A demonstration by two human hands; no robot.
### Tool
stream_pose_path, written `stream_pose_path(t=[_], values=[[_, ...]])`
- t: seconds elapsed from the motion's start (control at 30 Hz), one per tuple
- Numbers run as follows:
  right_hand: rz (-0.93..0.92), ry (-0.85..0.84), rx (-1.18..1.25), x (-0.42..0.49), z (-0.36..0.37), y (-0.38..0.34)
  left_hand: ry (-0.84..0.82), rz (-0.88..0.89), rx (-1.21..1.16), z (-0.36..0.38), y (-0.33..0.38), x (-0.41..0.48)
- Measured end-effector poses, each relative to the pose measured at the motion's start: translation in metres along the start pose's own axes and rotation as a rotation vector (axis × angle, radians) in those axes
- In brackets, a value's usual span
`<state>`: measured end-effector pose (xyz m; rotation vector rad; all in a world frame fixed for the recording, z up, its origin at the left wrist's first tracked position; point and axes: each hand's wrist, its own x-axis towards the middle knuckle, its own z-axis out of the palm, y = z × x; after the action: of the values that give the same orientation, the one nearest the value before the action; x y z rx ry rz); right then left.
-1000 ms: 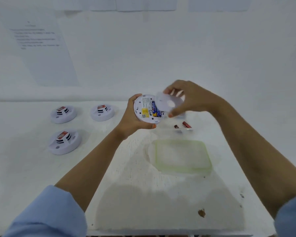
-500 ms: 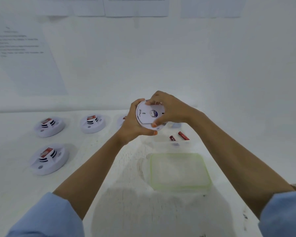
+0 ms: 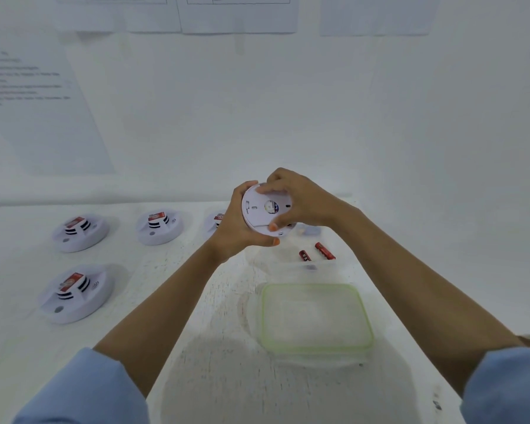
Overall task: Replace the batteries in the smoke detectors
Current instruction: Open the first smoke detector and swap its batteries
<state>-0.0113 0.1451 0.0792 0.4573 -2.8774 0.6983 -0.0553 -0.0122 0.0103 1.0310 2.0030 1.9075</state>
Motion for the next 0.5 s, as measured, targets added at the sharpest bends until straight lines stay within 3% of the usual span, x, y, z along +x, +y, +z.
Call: stream_pose_path(t=[0.5], values=[[0.000,-0.005,0.093,0.0012,0.0093,0.0076,0.098,0.033,0.036,0.0023,-0.0029,0.0049]])
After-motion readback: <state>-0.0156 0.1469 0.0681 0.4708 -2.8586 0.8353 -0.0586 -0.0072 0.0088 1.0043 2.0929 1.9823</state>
